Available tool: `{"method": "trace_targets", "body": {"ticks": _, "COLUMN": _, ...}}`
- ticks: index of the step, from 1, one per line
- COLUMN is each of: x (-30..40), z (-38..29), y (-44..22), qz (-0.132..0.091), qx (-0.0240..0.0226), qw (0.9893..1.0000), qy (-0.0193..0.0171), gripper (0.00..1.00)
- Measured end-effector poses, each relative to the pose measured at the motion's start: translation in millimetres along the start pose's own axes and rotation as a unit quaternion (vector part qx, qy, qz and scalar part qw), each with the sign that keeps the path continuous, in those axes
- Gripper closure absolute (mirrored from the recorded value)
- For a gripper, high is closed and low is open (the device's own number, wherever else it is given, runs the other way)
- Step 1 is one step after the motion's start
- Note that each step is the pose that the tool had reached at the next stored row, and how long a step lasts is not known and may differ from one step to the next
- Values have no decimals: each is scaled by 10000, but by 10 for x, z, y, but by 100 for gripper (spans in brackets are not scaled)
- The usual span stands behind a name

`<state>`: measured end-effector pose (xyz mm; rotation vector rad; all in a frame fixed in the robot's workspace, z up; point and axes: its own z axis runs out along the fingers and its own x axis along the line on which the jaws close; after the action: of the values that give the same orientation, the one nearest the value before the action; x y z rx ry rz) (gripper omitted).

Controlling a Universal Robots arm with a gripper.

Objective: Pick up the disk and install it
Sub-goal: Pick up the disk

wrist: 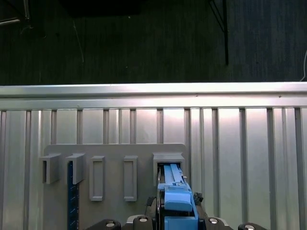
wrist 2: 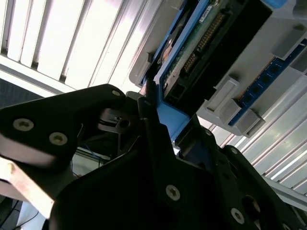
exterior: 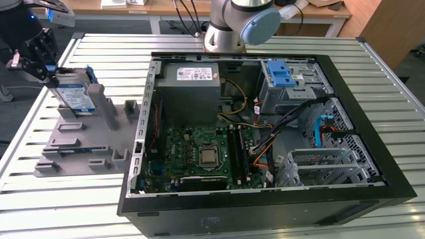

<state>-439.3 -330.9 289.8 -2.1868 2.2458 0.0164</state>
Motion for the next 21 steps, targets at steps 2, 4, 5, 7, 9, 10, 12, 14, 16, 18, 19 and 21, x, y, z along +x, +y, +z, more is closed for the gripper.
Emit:
{"method": "trace_targets", "body": {"ticks": 2, "x": 0, "z": 0, "y": 0, "qz": 3, "qx": 0, "qw": 10000, "qy": 0, "gripper": 56}}
{"method": "trace_targets", "body": {"ticks": 4, "x": 0, "z": 0, "y": 0, "qz": 6, "qx": 0, "qw": 10000, "qy": 0, "gripper": 56}}
{"method": "trace_targets", "body": {"ticks": 5, "x": 0, "z": 0, "y": 0, "qz": 8, "qx": 0, "qw": 10000, "qy": 0, "gripper": 56}}
{"method": "trace_targets", "body": {"ticks": 7, "x": 0, "z": 0, "y": 0, "qz": 11, "qx": 0, "qw": 10000, "qy": 0, "gripper": 56}}
{"method": "trace_targets", "body": {"ticks": 9, "x": 0, "z": -1, "y": 0, "qz": 14, "qx": -1, "qw": 10000, "qy": 1, "gripper": 57}}
{"method": "trace_targets", "body": {"ticks": 10, "x": 0, "z": -1, "y": 0, "qz": 15, "qx": 0, "qw": 10000, "qy": 0, "gripper": 57}}
{"method": "trace_targets", "body": {"ticks": 12, "x": 0, "z": -1, "y": 0, "qz": 18, "qx": -1, "qw": 10000, "qy": 1, "gripper": 57}}
{"method": "trace_targets", "body": {"ticks": 14, "x": 0, "z": -1, "y": 0, "qz": 22, "qx": -1, "qw": 10000, "qy": 1, "gripper": 64}}
{"method": "trace_targets", "body": {"ticks": 16, "x": 0, "z": -1, "y": 0, "qz": 21, "qx": 0, "qw": 10000, "qy": 1, "gripper": 64}}
{"method": "trace_targets", "body": {"ticks": 18, "x": 0, "z": -1, "y": 0, "qz": 20, "qx": 0, "qw": 10000, "qy": 0, "gripper": 64}}
{"method": "trace_targets", "body": {"ticks": 19, "x": 0, "z": -1, "y": 0, "qz": 20, "qx": 0, "qw": 10000, "qy": 0, "gripper": 64}}
{"method": "trace_targets", "body": {"ticks": 21, "x": 0, "z": -1, "y": 0, "qz": 19, "qx": 0, "qw": 10000, "qy": 0, "gripper": 64}}
